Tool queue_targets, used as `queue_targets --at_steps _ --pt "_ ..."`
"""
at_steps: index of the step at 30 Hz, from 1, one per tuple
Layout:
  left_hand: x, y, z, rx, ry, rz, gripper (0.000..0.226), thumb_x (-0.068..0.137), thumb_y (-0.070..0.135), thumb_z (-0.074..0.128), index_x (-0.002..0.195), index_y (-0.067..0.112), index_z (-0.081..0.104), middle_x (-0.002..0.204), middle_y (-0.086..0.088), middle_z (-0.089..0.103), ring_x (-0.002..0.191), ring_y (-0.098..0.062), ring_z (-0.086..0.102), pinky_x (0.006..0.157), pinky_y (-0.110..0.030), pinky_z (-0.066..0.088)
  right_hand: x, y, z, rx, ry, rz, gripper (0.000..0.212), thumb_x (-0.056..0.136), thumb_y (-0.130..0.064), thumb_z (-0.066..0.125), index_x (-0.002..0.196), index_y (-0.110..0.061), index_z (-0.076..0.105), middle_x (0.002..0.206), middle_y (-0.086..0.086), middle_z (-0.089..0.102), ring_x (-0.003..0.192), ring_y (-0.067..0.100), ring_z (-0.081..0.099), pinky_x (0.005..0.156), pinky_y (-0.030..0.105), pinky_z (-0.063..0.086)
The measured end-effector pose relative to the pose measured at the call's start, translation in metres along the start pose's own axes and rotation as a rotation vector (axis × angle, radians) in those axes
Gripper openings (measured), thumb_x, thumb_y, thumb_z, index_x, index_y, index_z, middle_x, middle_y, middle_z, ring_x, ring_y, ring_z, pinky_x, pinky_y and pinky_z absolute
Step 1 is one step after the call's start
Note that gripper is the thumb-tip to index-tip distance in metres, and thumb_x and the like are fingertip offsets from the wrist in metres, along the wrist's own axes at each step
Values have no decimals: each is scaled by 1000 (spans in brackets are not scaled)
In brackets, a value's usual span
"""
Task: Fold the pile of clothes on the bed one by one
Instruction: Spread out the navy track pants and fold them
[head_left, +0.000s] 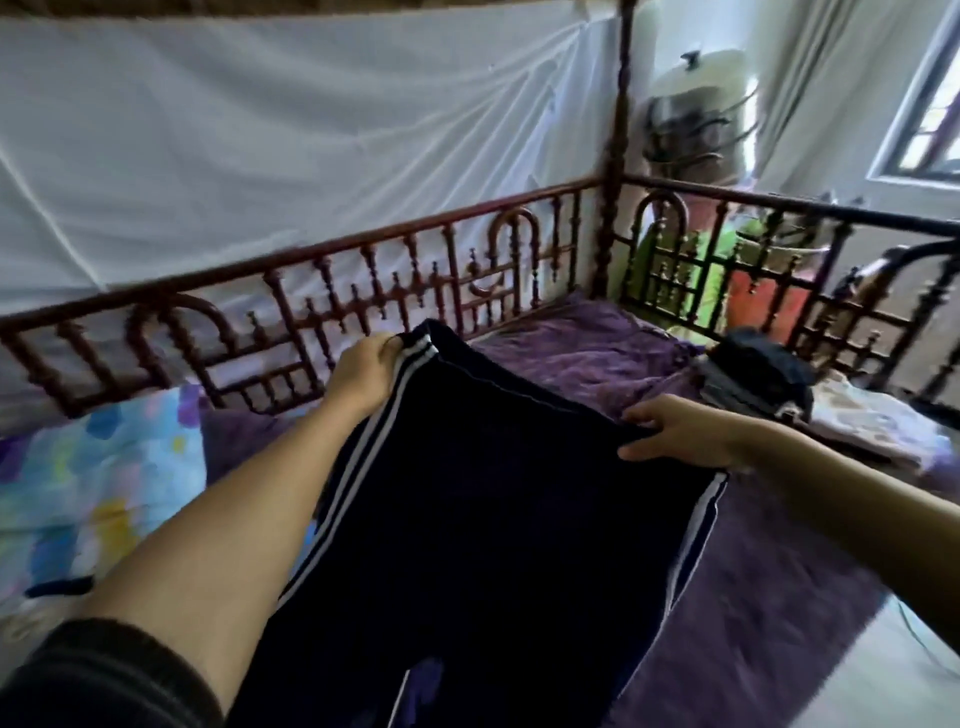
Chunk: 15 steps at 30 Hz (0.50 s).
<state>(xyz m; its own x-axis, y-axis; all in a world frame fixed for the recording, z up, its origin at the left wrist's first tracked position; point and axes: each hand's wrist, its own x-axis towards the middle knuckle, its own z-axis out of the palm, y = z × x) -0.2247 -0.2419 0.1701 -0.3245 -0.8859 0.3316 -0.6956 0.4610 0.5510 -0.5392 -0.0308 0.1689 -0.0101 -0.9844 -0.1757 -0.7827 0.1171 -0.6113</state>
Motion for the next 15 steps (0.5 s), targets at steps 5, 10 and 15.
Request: queue_targets --at_steps 5,10,15 --pt "38 62 137 -15 -176 83 29 102 27 38 78 12 46 87 -24 61 84 -37 58 68 -41 41 -11 133 -27 71 78 207 17 82 -19 75 97 -12 69 90 5 70 76 8 59 74 28 50" --pt "79 120 291 -31 -303 48 32 101 27 42 74 11 47 84 -21 62 85 -38 59 69 -43 40 7 282 -44 137 55 354 13 82 -19 75 91 -12 69 83 4 69 70 8 58 66 24 49" --pt "110 159 470 35 -451 -56 32 101 33 39 72 19 39 79 -14 59 82 -37 56 62 -37 33 53 449 -37 204 -23 530 11 84 -19 73 88 -12 66 75 -3 63 68 8 56 62 22 44"
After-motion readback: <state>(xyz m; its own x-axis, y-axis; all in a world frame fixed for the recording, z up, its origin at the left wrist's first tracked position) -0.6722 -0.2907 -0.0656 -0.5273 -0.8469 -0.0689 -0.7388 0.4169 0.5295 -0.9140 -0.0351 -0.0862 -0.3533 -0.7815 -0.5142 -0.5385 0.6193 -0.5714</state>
